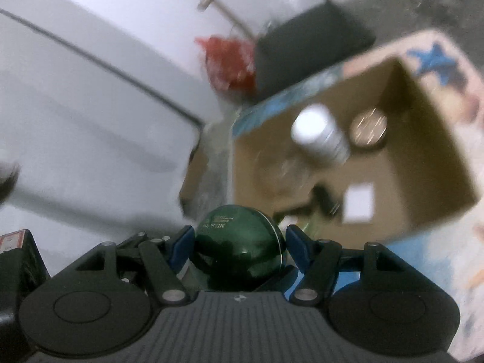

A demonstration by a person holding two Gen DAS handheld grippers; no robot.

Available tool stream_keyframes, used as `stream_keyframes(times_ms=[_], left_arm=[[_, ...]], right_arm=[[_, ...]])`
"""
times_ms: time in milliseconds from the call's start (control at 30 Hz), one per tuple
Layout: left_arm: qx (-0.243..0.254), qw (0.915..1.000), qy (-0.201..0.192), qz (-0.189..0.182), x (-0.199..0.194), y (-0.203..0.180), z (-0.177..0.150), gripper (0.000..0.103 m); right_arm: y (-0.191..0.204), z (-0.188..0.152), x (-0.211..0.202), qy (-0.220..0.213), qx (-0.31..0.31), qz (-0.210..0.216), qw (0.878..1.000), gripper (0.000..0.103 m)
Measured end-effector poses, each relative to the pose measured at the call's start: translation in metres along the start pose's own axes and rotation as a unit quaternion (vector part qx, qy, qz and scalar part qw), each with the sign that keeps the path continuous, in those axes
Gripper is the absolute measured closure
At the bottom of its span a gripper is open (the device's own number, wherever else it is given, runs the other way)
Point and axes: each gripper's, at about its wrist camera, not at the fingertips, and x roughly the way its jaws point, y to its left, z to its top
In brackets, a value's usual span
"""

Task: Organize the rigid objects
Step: 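Carry the green ball into the box and open the right tool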

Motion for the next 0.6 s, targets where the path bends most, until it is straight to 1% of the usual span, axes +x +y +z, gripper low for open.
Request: stream_keyframes(times_ms=[67,133,233,267,333,433,500,600], left_arm=[[-0.001,1.0,0.0,-0.009,0.027,-0.007,0.013,0.021],[-0.01,0.9996,0.014,-0.022,0.055,-0.009,0.025,0.021],[-0.023,0.9986,0.034,-0.034,0.094,-0.012,0.031,0.021],[-0.027,0.9981,0.043,-0.035,0.106,-0.013,0.033,0.021],[-0.041,0.9967,0.056,-0.042,0.122,-0.015,0.034,0.021],[-0.054,0.9943,0.077,-0.05,0.142,-0.014,0.036,0.02],[-0.057,0.9928,0.091,-0.052,0.152,-0.017,0.035,0.021],[-0.064,0.9903,0.111,-0.054,0.16,-0.023,0.041,0.02]], right_arm=[[-0.022,0.02,0.004,-0.004,-0.003,-0.012,1.0,0.033],[-0.049,0.039,0.016,0.002,0.006,-0.021,1.0,0.033],[-0.075,0.055,0.034,0.02,0.006,-0.031,0.999,0.033],[-0.081,0.055,0.041,0.028,0.001,-0.034,0.999,0.033],[-0.091,0.061,0.055,0.042,-0.009,-0.044,0.998,0.033],[-0.1,0.064,0.065,0.062,-0.03,-0.058,0.996,0.033],[-0.104,0.062,0.059,0.064,-0.032,-0.059,0.996,0.034],[-0.114,0.066,0.056,0.065,-0.03,-0.075,0.995,0.034]])
